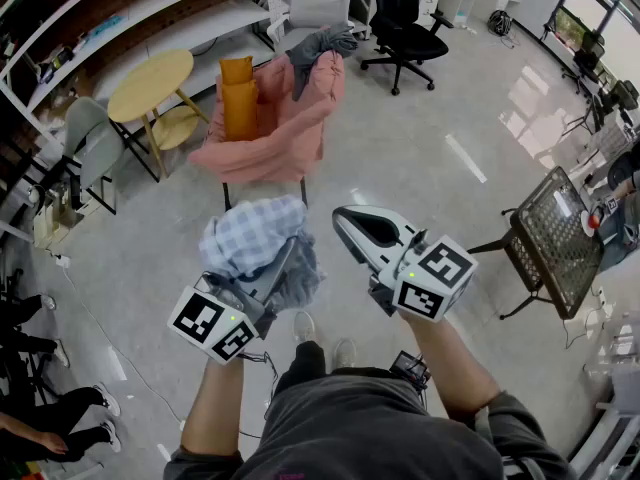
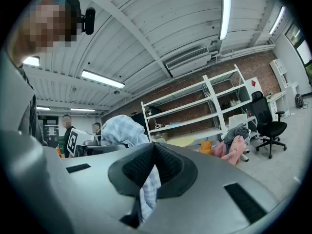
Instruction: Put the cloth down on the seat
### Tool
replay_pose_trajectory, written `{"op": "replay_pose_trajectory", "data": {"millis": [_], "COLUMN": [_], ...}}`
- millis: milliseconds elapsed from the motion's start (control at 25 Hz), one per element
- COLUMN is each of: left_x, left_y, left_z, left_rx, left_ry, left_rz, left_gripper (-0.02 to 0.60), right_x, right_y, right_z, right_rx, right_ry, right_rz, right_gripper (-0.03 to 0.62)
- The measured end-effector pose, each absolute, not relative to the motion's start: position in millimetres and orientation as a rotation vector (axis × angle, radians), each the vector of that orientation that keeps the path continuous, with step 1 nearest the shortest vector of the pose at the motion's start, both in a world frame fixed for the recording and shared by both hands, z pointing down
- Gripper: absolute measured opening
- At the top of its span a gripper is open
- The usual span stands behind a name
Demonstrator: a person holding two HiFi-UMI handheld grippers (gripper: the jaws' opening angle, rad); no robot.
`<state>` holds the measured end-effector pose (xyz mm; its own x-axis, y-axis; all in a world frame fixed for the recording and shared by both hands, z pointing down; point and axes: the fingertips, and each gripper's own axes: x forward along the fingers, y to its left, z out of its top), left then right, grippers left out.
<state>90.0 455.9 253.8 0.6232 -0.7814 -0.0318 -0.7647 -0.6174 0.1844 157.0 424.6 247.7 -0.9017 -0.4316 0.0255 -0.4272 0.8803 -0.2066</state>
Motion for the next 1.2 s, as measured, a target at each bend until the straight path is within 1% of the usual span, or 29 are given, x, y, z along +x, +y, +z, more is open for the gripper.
{"op": "replay_pose_trajectory", "data": {"millis": [520, 760, 1200], "left_x": [74.3, 43.6, -34.5], "left_y": [448.0, 418.7, 345.3], "left_z": [263.8, 263.2, 257.6], "left_rx": [2.67, 2.667, 2.689], "left_ry": [-1.312, -1.304, -1.264], "left_rz": [-0.158, -0.163, -0.176], "left_gripper": [0.123, 0.123, 0.123], "right_x": [146.8, 122.1, 59.2], "right_y": [413.9, 381.1, 310.6], "right_z": [262.3, 261.3, 253.1], "right_rx": [-0.672, -0.72, -0.814], "right_ry": [3.047, 3.014, 2.976], "right_rz": [-0.359, -0.408, -0.392], "right_gripper": [0.015, 0.015, 0.015]}}
